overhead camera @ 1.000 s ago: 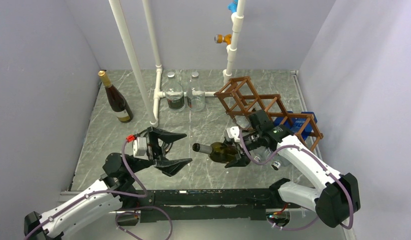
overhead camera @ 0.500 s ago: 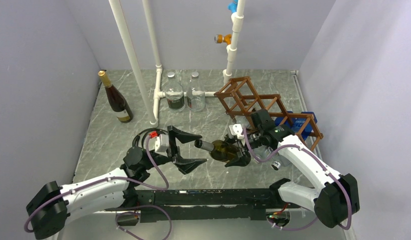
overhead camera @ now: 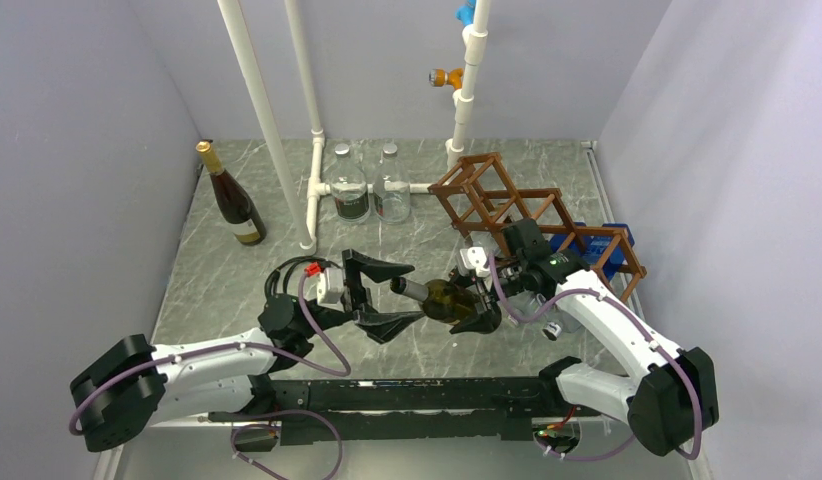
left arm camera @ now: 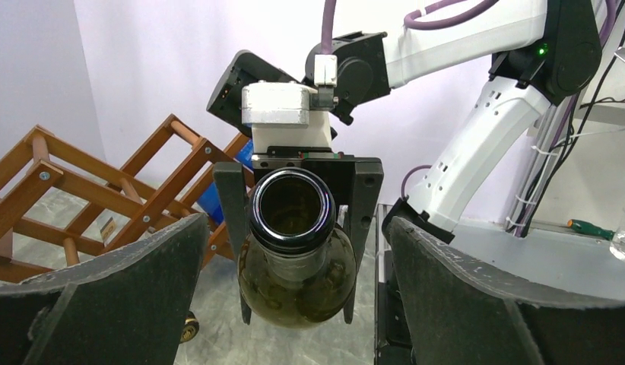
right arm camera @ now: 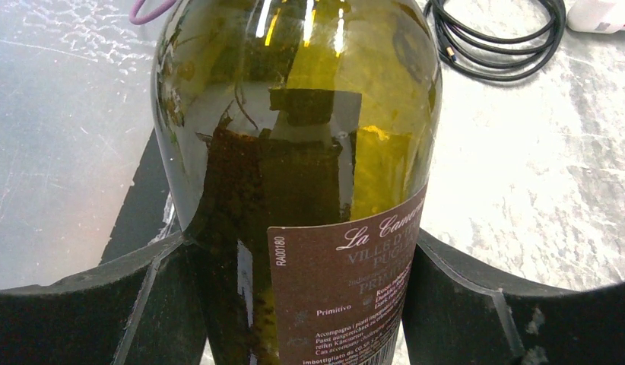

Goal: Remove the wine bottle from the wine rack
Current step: Pick up the wine bottle from the wine rack.

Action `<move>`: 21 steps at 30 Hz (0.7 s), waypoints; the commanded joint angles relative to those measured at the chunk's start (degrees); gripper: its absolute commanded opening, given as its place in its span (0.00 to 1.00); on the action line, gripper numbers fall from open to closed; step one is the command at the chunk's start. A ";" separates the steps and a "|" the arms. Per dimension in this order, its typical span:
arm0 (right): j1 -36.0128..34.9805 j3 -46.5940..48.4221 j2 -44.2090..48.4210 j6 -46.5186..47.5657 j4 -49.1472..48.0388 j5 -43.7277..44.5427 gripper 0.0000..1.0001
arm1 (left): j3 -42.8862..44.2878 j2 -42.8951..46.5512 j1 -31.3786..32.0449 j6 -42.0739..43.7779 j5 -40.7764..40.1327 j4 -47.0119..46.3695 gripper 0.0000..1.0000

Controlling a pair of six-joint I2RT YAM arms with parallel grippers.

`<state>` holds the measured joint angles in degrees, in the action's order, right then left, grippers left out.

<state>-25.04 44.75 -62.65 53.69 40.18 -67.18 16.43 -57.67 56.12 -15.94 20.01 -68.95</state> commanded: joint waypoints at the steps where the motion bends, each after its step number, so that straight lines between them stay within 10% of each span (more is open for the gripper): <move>1: 0.34 0.44 0.78 -0.07 -3.63 -6.53 0.06 | 2.11 -1.96 0.58 -0.76 -1.73 -8.54 0.92; 21: 1.03 0.21 1.35 -0.47 -3.89 -7.18 0.07 | 5.87 -10.18 1.10 -4.69 0.99 -12.19 0.61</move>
<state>-24.38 44.53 -62.65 53.32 39.70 -68.18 20.32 -67.59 56.88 -19.49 19.75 -77.78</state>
